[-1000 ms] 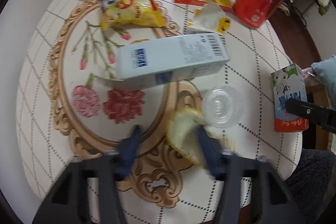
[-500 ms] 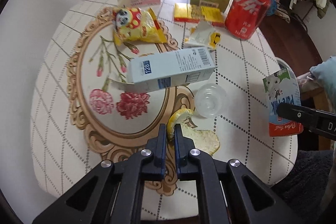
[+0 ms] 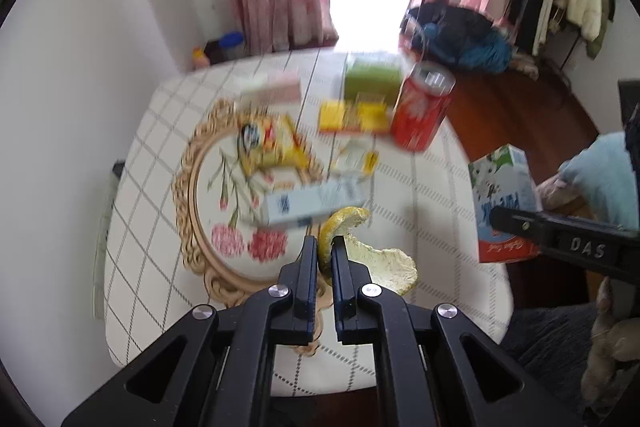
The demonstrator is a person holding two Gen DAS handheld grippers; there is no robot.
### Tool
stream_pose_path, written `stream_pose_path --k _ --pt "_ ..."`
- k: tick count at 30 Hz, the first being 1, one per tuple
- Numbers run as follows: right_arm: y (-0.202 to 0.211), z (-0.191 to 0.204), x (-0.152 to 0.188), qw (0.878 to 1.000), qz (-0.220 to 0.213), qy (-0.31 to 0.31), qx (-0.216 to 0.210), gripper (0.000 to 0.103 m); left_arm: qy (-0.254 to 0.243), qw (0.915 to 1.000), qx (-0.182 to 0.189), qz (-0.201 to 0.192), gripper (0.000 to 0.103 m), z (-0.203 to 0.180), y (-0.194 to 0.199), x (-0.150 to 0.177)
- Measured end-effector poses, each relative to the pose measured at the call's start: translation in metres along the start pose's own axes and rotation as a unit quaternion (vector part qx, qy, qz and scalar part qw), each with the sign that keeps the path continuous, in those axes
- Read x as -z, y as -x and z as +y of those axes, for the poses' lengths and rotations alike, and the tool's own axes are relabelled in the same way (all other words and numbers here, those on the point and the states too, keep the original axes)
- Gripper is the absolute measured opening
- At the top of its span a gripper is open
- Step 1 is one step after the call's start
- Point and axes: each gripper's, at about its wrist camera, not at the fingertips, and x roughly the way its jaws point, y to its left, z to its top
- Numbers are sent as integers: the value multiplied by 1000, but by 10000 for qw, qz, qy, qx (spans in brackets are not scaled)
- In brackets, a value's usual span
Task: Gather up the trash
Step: 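Carry peel and carton to the white bin and open both tools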
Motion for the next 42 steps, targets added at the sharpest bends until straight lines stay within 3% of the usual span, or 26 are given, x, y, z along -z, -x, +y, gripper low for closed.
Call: stream_pose_path --k 9,17,25,29,40,41,42 --pt "86 -49 -47 9966 -803 -206 21 34 -203 9961 613 -594 4 -56 30 -69" --pt "120 -155 -84 9878 -1197 -773 628 33 -700 9874 1344 -459 4 -161 -13 -126" --pt "79 -282 -92 9780 -840 -1560 1098 33 -1167 9720 2017 307 4 -268 -92 -148" --pt "48 -324 -93 9745 -592 -1835 1149 33 -1093 9586 2412 1049 4 -300 -154 -156" --pt "-36 -359 -92 9739 -71 -1900 1241 34 -909 9463 2355 2018 8 -327 -239 -153" --pt "-40 -361 -92 9732 -50 -1910 1278 34 -946 9488 2239 2019 10 -326 -241 -152" --pt "-43 -363 -93 9723 -21 -1942 1301 35 -1001 9508 2151 1990 21 -327 -240 -151"
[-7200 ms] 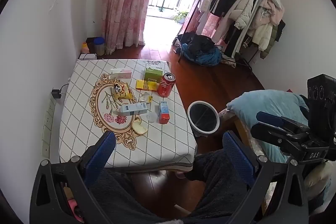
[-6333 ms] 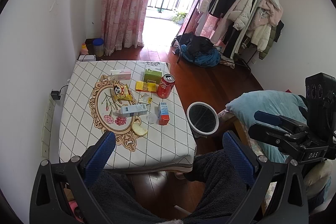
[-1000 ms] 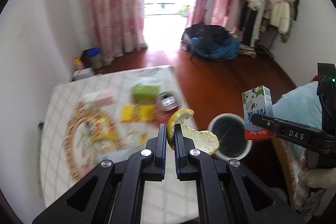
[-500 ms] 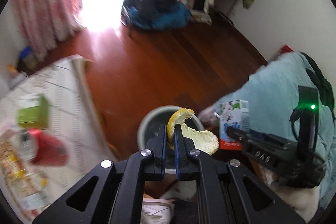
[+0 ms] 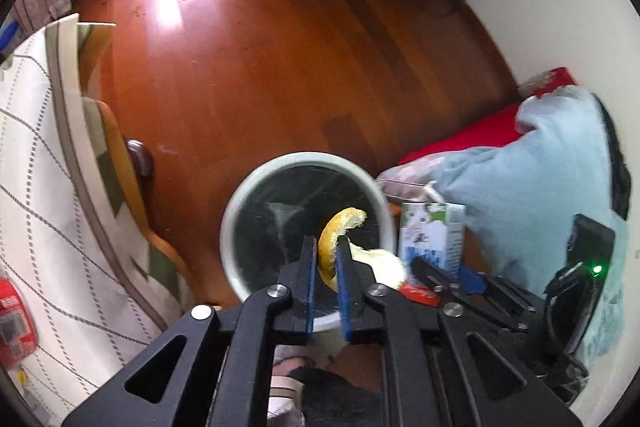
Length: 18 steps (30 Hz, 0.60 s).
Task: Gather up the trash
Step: 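Carry peel and carton to the white bin and open both tools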
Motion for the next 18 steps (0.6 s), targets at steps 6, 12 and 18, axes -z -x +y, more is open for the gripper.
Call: stream_pose_path --k 6,12,18 --pt "-2 1 2 9998 7 -39 206 93 -11 9985 -471 -266 98 7 16 12" --pt "28 8 17 9978 -237 38 611 100 -187 9906 -1176 -668 98 4 48 43" --pt "73 17 43 9953 -433 172 850 100 -284 9806 -1610 -1086 98 -1 84 74"
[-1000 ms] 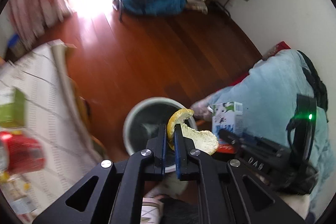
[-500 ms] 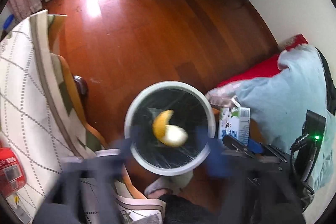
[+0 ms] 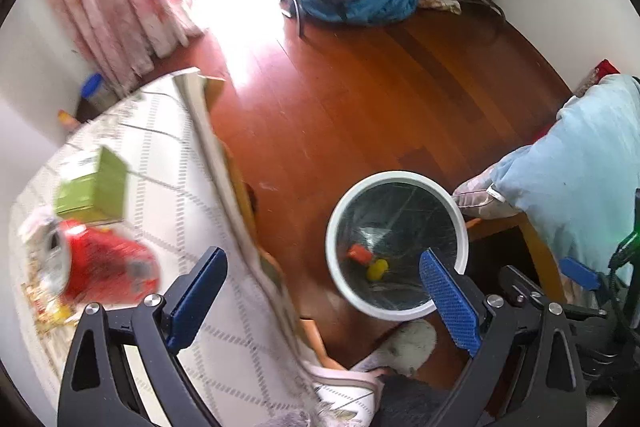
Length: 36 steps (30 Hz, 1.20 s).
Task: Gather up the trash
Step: 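Carry peel and carton to the white bin and open both tools, then grasp the white-blue box with the left tool while the right tool grasps the red can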
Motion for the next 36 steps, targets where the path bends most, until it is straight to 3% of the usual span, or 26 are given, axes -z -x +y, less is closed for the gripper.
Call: stream_pose_path --k 15,25,30,36 --pt "148 13 69 9954 -918 265 -53 100 26 9969 -62 -778 98 13 125 58" --pt "217 23 105 9902 -1322 340 -299 100 476 9929 -238 -1061 98 45 181 92" --pt "223 51 117 9887 -1239 474 -705 100 1190 9868 -457 -1001 98 96 191 113" --pt "187 123 125 9847 -754 940 -1262 100 2062 9699 -1187 -524 98 184 160 154"
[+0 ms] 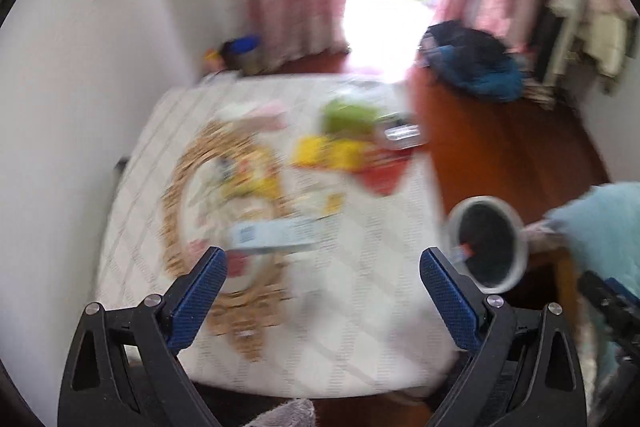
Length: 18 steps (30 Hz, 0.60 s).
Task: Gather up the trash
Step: 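Grasp the white-blue box with the left tool while the right tool grasps the red can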
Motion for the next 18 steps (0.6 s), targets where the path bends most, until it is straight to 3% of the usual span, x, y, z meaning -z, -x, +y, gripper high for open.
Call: stream_pose_path --k 3,6,13,18 --pt "-43 34 3 9984 390 121 -390 100 141 9986 -436 278 98 42 -38 9" --pt "-85 65 5 9958 602 267 -628 100 -46 9958 -762 509 98 69 -73 14" --pt "-169 124 -38 9937 325 833 -680 100 -627 9918 -874 686 98 89 -129 1" --pt "-209 156 -65 9900 40 1232 -685 100 -707 9915 -738 804 98 91 -153 -10"
